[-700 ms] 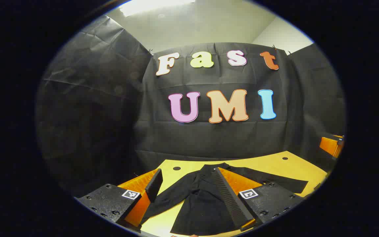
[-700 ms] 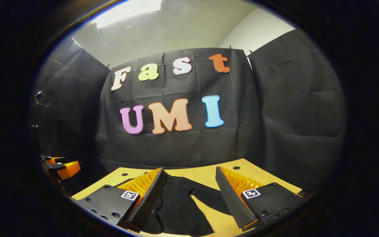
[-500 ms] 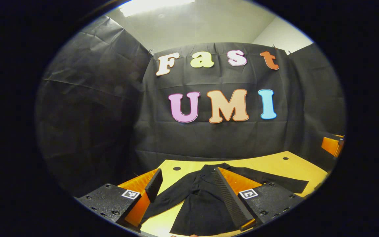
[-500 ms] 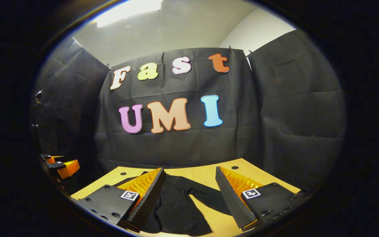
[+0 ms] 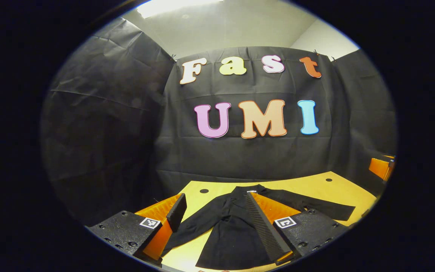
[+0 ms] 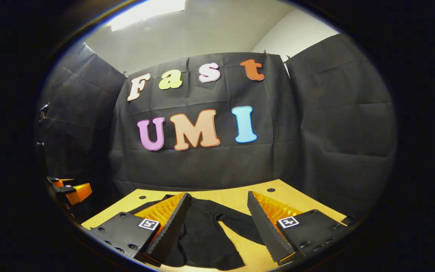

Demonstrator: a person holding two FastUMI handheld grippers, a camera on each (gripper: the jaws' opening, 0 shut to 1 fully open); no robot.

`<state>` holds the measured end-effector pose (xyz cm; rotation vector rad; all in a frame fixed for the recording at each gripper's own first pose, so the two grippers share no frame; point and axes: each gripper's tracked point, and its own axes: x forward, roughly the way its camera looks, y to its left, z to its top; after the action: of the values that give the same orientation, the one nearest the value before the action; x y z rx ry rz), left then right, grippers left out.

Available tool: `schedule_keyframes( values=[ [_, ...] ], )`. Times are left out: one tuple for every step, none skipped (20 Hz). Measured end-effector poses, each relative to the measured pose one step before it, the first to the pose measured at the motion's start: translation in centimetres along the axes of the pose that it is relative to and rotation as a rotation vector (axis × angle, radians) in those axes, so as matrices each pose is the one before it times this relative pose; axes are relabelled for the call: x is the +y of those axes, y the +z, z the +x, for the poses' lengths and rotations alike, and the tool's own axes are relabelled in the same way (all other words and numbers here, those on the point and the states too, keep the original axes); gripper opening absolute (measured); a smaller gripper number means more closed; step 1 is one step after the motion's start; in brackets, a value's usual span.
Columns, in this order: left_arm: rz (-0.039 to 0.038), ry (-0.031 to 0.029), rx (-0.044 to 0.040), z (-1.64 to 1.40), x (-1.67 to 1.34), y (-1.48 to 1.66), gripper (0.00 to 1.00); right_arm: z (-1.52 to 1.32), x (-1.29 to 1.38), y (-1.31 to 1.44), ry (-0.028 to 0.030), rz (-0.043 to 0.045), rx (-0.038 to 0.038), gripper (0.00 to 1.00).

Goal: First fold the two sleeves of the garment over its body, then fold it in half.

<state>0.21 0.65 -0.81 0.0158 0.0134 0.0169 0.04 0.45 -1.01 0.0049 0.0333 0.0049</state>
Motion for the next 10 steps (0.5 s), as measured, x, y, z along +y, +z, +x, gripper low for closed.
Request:
schedule_keyframes(
  values=[
    [0.00216, 0.00269, -0.00021, -0.054, 0.072, 0.065, 0.94, -0.05, 0.033, -0.061, 0.00218, 0.00206, 0.00282, 0.98],
    [0.00131, 0.0032, -0.00039, -0.004, 0.089, -0.017, 0.94, 0.047, -0.045, 0.098, 0.00188, -0.00038, 0.00139, 0.98],
    [0.00121, 0.00229, -0.00073, -0.054, 0.073, 0.049, 0.94, -0.074, -0.023, -0.053, 0.00019, -0.00245, 0.0016, 0.98],
    [0.00061, 0.00159, 0.00102, -0.019, 0.013, -0.087, 0.93, -0.016, -0.028, 0.069, 0.00024, -0.00259, 0.0003, 0.98],
    [0.00006, 0.0017, 0.00316, 0.06, 0.06, -0.036, 0.93, -0.091, -0.032, 0.084, 0.00104, -0.0013, -0.00123, 0.98],
    [-0.00099, 0.00264, 0.00289, 0.029, 0.009, -0.142, 0.93, 0.112, -0.074, 0.071, 0.00007, 0.00156, 0.00137, 1.0],
    [-0.00327, 0.00116, 0.00238, 0.039, 0.015, 0.004, 0.94, -0.006, -0.032, -0.161, 0.00092, 0.00488, 0.00236, 0.98],
    [-0.00441, -0.00063, 0.00216, 0.016, -0.084, -0.078, 0.94, 0.051, 0.014, -0.006, -0.00089, 0.00538, 0.00145, 0.98],
    [-0.00361, 0.00082, 0.00038, -0.05, 0.034, 0.024, 0.94, 0.008, -0.135, -0.065, -0.003, 0.00441, 0.00146, 0.98],
    [-0.00398, 0.00011, 0.00003, 0.042, 0.025, -0.112, 0.94, 0.127, -0.053, 0.034, -0.00388, 0.00318, 0.00079, 1.0]
  ],
)
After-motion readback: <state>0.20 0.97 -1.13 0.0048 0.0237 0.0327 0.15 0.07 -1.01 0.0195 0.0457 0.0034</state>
